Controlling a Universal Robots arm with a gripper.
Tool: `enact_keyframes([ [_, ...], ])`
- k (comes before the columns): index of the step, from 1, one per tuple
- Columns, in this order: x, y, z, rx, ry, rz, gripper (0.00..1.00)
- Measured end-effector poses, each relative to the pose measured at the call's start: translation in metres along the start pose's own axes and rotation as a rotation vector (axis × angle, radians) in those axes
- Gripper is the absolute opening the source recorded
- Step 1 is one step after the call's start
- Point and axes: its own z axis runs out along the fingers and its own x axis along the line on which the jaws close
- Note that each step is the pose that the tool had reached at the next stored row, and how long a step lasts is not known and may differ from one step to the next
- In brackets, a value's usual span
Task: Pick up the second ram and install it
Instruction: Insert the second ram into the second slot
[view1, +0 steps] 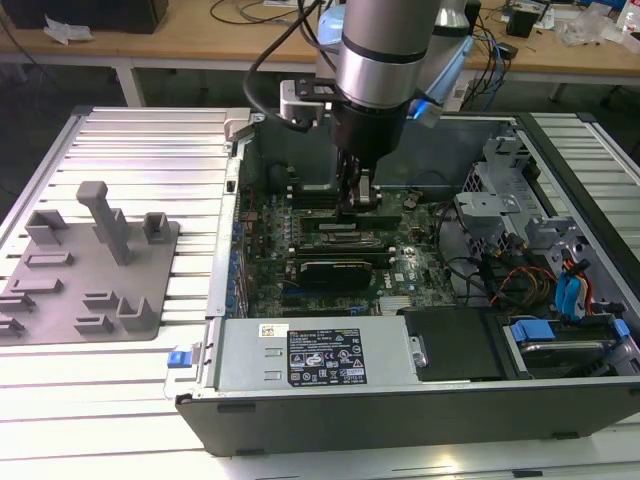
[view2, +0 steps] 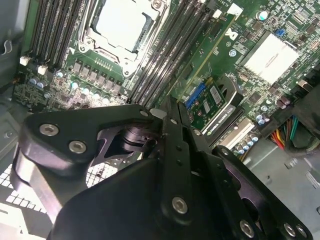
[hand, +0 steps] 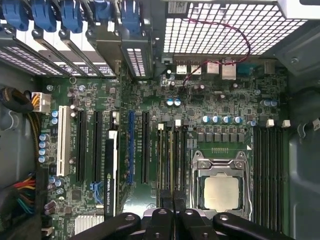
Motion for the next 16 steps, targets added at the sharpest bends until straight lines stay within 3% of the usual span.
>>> enact_keyframes([
  [6, -0.0006, 0.0001, 0.0058, 0.0001, -0.0008, 0.000, 0.09],
  [10, -0.0009, 0.0057, 0.0092, 0.0005, -0.0009, 0.000, 0.09],
  [16, -0.0011, 0.0076, 0.0098, 0.0006, -0.0010, 0.000, 0.09],
])
